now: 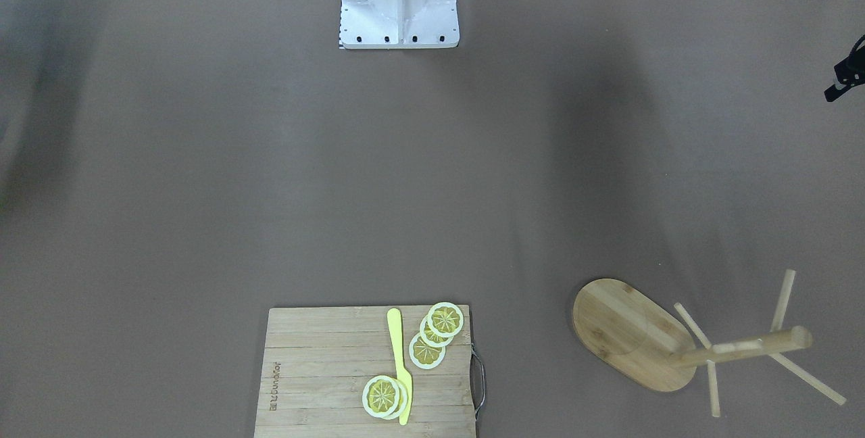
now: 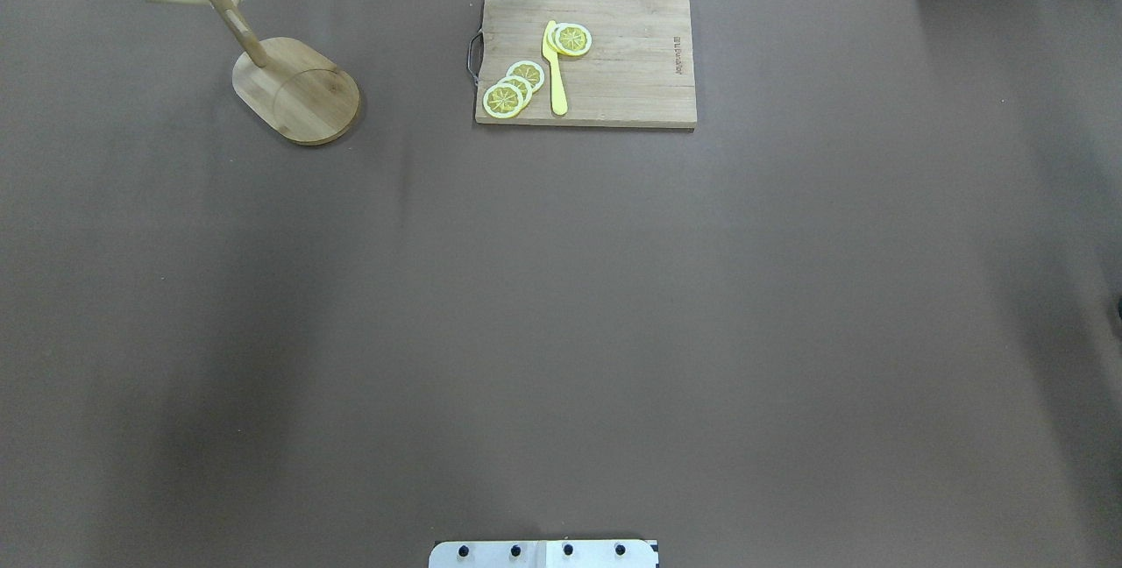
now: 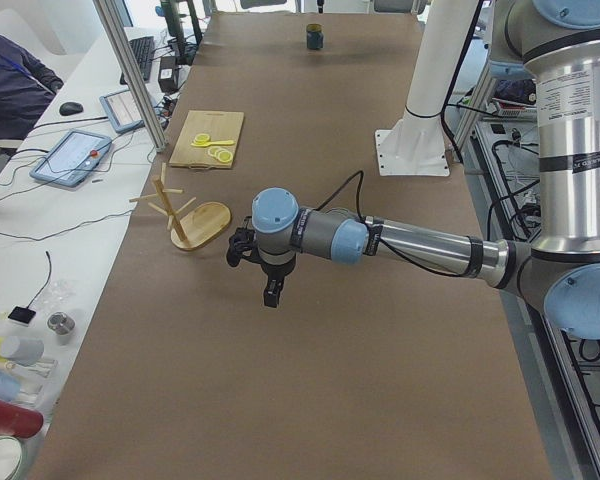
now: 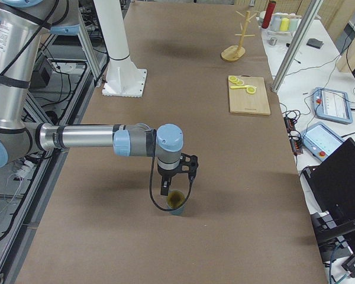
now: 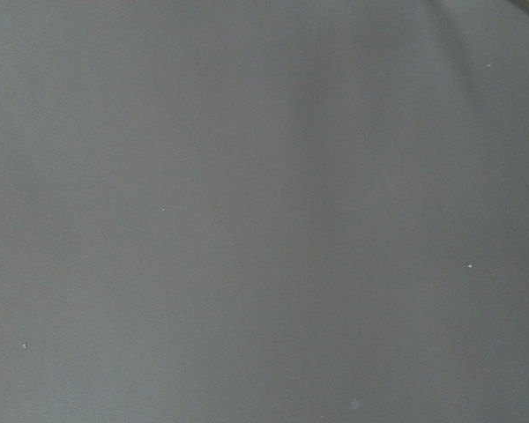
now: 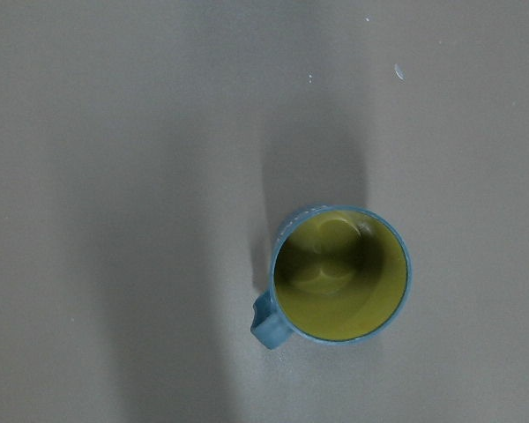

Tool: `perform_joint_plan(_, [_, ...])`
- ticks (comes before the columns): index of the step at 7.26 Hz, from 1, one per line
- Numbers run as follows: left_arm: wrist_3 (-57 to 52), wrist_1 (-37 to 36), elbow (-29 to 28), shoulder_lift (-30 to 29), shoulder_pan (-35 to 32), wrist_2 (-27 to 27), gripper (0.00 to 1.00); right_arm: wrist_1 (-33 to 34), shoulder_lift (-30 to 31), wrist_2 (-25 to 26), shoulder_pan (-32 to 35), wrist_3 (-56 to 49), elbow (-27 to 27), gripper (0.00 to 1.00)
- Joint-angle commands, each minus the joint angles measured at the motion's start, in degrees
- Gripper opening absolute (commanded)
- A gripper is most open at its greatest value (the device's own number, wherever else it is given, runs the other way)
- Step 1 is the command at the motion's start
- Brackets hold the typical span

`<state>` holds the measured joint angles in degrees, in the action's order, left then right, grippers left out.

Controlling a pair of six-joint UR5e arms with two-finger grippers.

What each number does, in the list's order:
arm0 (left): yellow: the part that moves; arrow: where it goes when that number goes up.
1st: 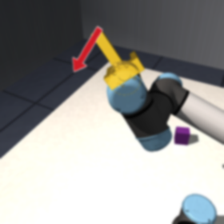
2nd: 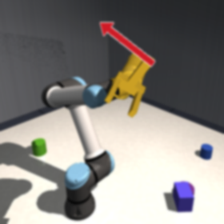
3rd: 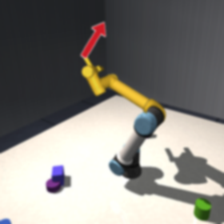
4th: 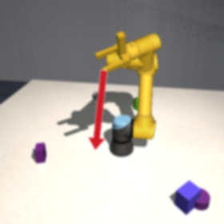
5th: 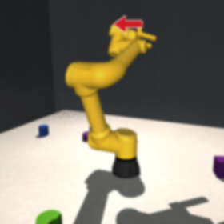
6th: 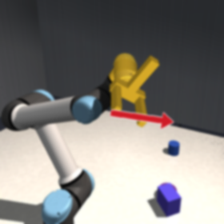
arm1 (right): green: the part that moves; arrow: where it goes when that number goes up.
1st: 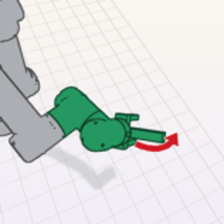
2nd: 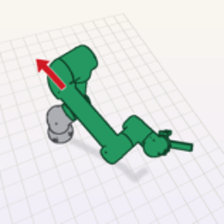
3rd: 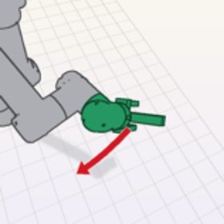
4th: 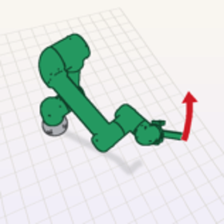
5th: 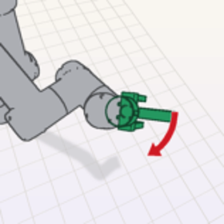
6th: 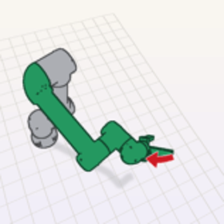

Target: Hang cup on storage rack

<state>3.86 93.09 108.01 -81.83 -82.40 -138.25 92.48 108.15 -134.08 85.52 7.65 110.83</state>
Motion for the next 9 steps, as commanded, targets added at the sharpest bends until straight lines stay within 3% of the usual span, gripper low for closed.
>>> perform_joint_plan(1, [0.00,-0.01,0.44,0.00,0.05,0.00,0.99,-0.02,0.13,0.13,0.00,-0.26,0.00,1.00])
perform_joint_plan(5, [0.00,0.07,2.72,-0.52,-0.04,0.09,0.99,0.33,0.31,0.57,1.49,-0.35,1.49,1.00])
perform_joint_plan(8, [0.53,1.03,3.78,-6.31,-0.30,0.44,0.99,-0.10,-2.31,0.39,2.02,0.52,1.58,1.00])
perform_joint_plan(9, [0.62,5.48,2.65,-8.07,-0.39,0.70,0.99,-0.02,-3.55,0.05,2.19,0.44,1.23,1.00])
